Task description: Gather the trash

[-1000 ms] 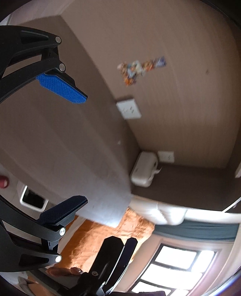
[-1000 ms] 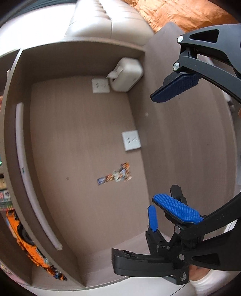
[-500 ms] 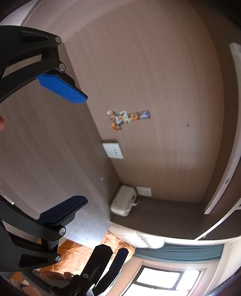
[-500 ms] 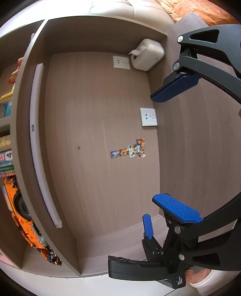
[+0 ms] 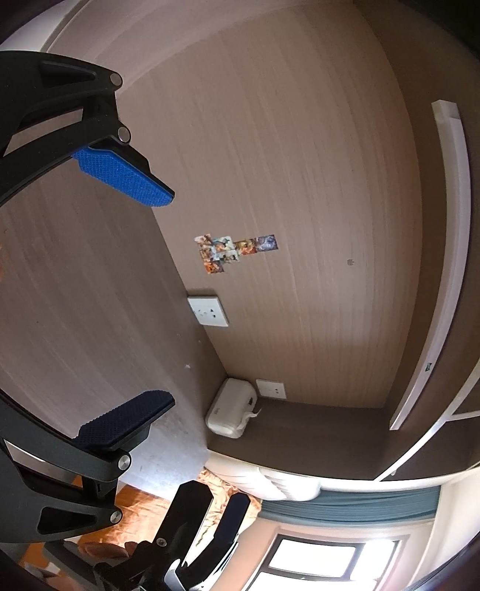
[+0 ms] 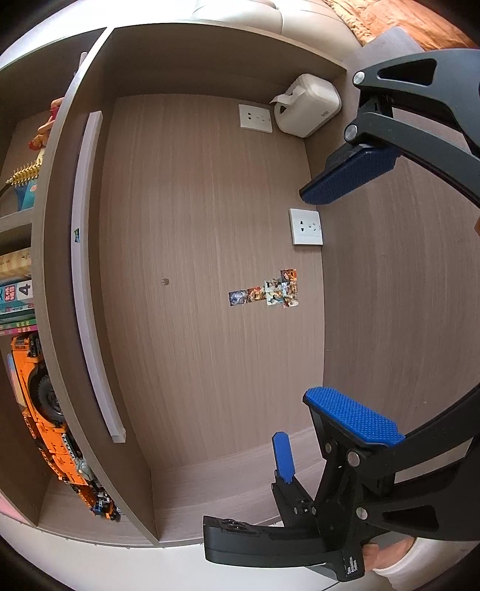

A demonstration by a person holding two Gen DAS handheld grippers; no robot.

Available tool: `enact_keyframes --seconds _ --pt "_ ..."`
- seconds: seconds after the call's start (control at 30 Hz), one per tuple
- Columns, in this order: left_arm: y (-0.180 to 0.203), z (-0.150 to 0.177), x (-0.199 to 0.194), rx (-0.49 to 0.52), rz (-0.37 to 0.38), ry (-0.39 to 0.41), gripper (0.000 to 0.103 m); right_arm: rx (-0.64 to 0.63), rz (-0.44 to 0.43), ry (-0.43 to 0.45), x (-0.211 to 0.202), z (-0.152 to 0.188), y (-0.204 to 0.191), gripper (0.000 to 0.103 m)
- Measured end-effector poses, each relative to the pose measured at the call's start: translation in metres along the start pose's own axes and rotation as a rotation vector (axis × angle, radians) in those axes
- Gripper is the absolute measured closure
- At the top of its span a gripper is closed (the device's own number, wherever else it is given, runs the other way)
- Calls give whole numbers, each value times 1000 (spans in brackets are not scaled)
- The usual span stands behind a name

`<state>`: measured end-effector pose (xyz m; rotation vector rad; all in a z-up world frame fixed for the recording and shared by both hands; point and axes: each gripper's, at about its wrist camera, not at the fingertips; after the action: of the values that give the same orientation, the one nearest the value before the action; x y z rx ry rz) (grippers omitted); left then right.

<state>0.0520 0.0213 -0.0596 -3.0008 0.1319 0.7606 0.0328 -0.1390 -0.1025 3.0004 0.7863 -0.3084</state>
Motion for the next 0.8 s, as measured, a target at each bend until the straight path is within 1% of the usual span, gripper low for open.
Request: enact_keyframes --seconds 0.13,0.8 --pt "0 -1 -1 -2 10 0 5 3 -2 3 -1 -2 0 5" --pt "0 0 -8 7 13 12 5 -3 -3 2 -2 0 -4 5"
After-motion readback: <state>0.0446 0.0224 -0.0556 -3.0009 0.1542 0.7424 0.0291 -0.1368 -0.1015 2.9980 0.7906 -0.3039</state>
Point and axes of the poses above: each gripper's, at about its wrist camera, not at the fingertips, and x roughly the way its jaws point, y to its right, z to its underside, and after that the axes turned 1 degree about y, right-handed
